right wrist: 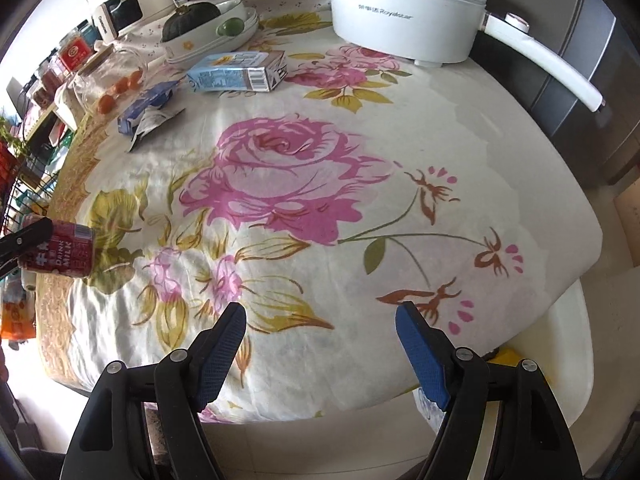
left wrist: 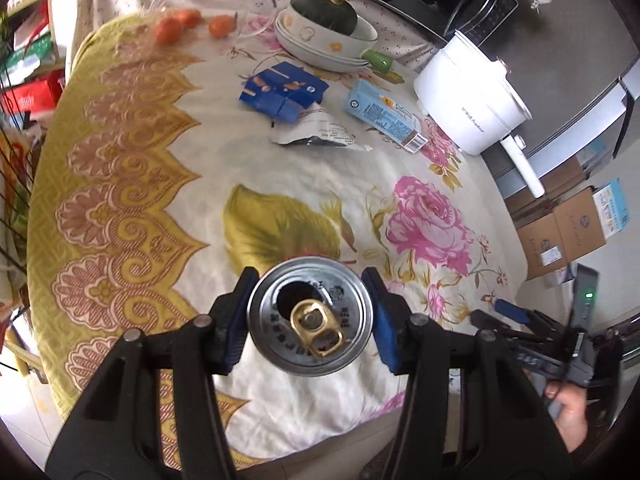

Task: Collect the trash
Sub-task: 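Lift the red can with the left tool while the right tool grasps the white wrapper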

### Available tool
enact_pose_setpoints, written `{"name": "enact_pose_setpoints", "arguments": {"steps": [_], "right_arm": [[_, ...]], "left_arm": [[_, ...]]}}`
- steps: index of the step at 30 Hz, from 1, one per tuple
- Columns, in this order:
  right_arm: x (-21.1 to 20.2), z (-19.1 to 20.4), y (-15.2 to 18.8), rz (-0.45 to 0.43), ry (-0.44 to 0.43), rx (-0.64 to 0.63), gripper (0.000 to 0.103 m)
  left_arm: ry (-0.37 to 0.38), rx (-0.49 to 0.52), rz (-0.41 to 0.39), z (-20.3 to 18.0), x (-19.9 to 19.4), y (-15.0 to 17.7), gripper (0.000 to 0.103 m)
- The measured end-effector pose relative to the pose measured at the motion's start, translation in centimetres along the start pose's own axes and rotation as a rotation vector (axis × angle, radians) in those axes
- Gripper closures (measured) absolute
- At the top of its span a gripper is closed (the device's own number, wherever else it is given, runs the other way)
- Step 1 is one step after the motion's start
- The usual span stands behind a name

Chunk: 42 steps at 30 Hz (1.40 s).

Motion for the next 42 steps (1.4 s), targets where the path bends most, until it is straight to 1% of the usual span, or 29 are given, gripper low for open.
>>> {"name": "enact_pose_setpoints", "arguments": {"steps": [2, 3, 6, 9, 13, 15, 18, 20, 24, 27, 29, 30, 31, 32, 33, 34, 35, 37, 40, 42], "right_arm": [[0.7, 1.1, -0.1, 0.002, 0.017, -0.032, 0.024], [1.0, 1.6, -0.3, 0.000, 0.028, -0.045, 0.024], [1.9, 3.1, -1.8, -0.012, 0.028, -0.046, 0.024], [2.4, 4.9, -4.2, -0.028, 0.003, -0.029, 0.024], [2.7, 8.0, -8.1, -0.086, -0.061, -0.013, 0.024], [3.1, 9.5, -10.2, -0.118, -0.100, 0.009, 0.024], [4.4, 11.0, -12.5, -0.133, -0.146, 0.056, 0.024], [5.4, 11.4, -13.6, -0.131, -0.174, 0.099, 0.025], [6.7, 12.1, -15.5, -0.131, -0.258, 0.184, 0.029], [7.2, 12.1, -16.6, -0.152, -0.304, 0.248, 0.030], [7.9, 12.2, -17.1, -0.146, -0.332, 0.285, 0.032], [8.3, 12.3, -17.4, -0.140, -0.340, 0.299, 0.039], [8.7, 12.4, -17.5, -0.133, -0.344, 0.308, 0.048], [8.8, 12.5, -17.6, -0.130, -0.347, 0.312, 0.053], [9.0, 12.6, -17.6, -0.130, -0.352, 0.313, 0.062], [9.0, 12.5, -17.6, -0.133, -0.353, 0.312, 0.068], [8.8, 12.5, -17.4, -0.139, -0.354, 0.311, 0.069], [8.3, 12.4, -17.2, -0.149, -0.353, 0.295, 0.077], [7.2, 11.8, -16.6, -0.157, -0.339, 0.262, 0.084], [6.1, 11.1, -15.9, -0.169, -0.325, 0.238, 0.085]], "left_arm": [[0.032, 0.007, -0.021, 0.5, -1.4, -0.2, 0.049], [0.032, 0.021, -0.036, 0.4, -2.0, -0.3, 0.049], [0.001, 0.069, -0.096, 0.7, -3.7, -1.2, 0.049], [-0.036, 0.038, -0.142, 2.6, -4.4, -2.2, 0.049], [-0.034, -0.027, -0.171, 4.4, -4.7, -3.1, 0.049], [-0.049, -0.030, -0.194, 4.7, -5.1, -3.5, 0.049], [-0.085, -0.009, -0.224, 4.9, -5.6, -4.0, 0.049], [-0.099, -0.009, -0.232, 5.2, -5.7, -4.1, 0.049], [-0.091, -0.036, -0.238, 6.1, -6.0, -4.4, 0.049], [-0.078, -0.054, -0.241, 6.3, -6.2, -4.5, 0.049], [-0.075, -0.055, -0.241, 6.2, -6.2, -4.5, 0.049], [-0.074, -0.053, -0.240, 6.1, -6.2, -4.5, 0.049], [-0.073, -0.051, -0.237, 6.0, -6.1, -4.5, 0.049], [-0.073, -0.048, -0.234, 5.9, -6.0, -4.4, 0.049], [-0.073, -0.047, -0.231, 5.8, -5.9, -4.4, 0.049], [-0.072, -0.045, -0.228, 5.7, -5.9, -4.3, 0.049], [-0.071, -0.044, -0.227, 5.6, -5.9, -4.3, 0.049], [-0.063, -0.047, -0.225, 5.5, -5.9, -4.3, 0.049], [-0.042, -0.053, -0.224, 5.1, -6.0, -4.2, 0.049], [-0.028, -0.048, -0.221, 4.5, -6.0, -4.1, 0.049]]}}
Point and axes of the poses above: each gripper's, at about its wrist camera, not at the fingertips, and x roughly the way its jaws point, z to its left, y to its underside, the point moved 3 cm from there along x, roughly the way its jaws point, and after that the axes turned 4 degrees about -x, right-handed, at the moved point
